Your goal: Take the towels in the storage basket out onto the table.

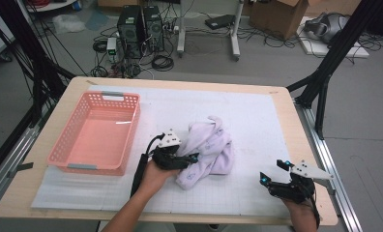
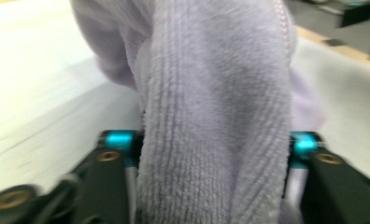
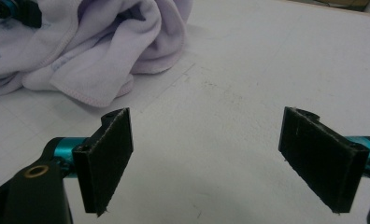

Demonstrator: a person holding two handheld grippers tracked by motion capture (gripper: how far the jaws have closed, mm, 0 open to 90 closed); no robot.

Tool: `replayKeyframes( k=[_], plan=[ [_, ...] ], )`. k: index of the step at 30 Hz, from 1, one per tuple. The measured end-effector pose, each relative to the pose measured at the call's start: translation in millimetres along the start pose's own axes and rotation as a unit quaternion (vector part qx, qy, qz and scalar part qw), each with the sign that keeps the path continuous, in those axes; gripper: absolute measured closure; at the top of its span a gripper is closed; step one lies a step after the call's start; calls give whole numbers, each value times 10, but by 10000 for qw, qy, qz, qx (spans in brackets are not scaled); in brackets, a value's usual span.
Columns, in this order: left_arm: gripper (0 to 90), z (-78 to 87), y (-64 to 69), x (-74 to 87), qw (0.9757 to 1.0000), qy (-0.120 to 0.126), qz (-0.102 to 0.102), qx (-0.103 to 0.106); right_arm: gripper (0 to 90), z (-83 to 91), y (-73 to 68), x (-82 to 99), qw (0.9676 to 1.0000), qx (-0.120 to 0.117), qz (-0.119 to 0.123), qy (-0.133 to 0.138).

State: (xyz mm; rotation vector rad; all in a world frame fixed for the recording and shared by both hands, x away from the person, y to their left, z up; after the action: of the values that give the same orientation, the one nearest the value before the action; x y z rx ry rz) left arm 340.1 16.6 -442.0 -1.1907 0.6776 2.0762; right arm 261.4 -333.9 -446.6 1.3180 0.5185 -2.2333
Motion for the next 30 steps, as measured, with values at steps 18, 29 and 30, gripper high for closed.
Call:
replayKeyframes(
  k=[18, 29, 30],
  plan=[
    [283, 715, -161, 305, 9945, 772, 403, -582, 165, -63, -8, -9, 10000, 32, -21, -55],
    [193, 747, -159, 340, 9925, 1022, 342, -583, 165, -115, 10, -8, 9999, 47, -71, -87],
    [193, 753, -164, 338, 9923, 1036, 351, -586, 165, -120, 16, -4, 9999, 54, -78, -93]
  ],
)
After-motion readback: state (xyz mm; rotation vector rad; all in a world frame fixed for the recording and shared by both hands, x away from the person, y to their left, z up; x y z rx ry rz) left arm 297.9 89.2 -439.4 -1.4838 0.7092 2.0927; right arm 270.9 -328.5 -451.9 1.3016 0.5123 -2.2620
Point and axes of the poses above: each handheld gripper's, and its own axes: z roughly backward along the jaws, x roughly out of its underside, y roughly to its right, the point moved 4 cm from there along -z, roughly forward along the jaws, and after that the axes turned 4 degrees about -x, right-handed, at the moved point
